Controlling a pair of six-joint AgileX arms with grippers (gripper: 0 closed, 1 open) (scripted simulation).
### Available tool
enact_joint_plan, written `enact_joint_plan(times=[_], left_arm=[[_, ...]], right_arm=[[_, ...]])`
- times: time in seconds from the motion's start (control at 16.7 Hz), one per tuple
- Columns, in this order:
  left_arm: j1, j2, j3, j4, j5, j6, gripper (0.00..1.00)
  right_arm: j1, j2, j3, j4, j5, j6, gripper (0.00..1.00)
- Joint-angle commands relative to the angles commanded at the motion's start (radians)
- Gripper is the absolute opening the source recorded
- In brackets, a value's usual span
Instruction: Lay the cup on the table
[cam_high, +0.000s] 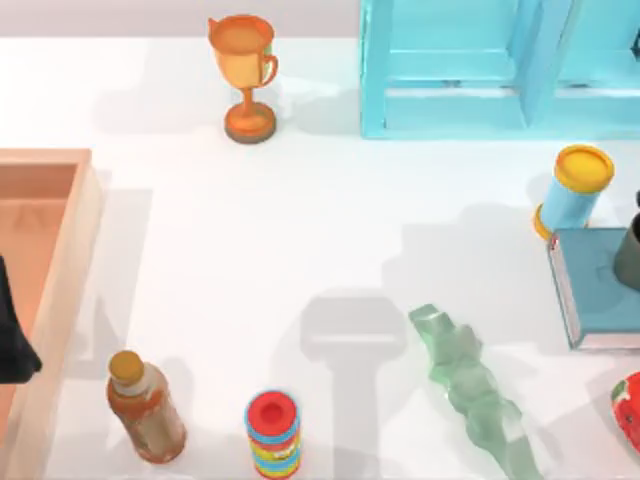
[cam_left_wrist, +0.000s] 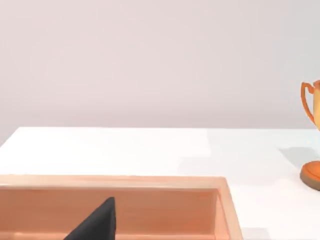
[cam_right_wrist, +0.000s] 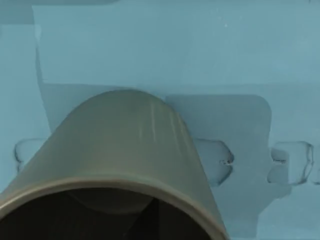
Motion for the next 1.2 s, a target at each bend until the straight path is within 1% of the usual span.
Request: enact_joint_plan(times=[0.42,0.48,1.02,1.2], left_arm=[[0.0,0.0,0.0,0.0,0.0,0.0,1.0],[0.0,0.0,0.0,0.0,0.0,0.0,1.0],[0.0,0.0,0.0,0.0,0.0,0.0,1.0],[0.0,0.0,0.0,0.0,0.0,0.0,1.0]], right_arm=[[0.0,0.0,0.0,0.0,0.0,0.0,0.02],[0.0,0.0,0.0,0.0,0.0,0.0,0.0],[-0.001,-0.002,0.004,-0.004,0.0,0.002,0.0],[0.0,-0.013,0.06,-0.071,0.0,-0.001,0.0]])
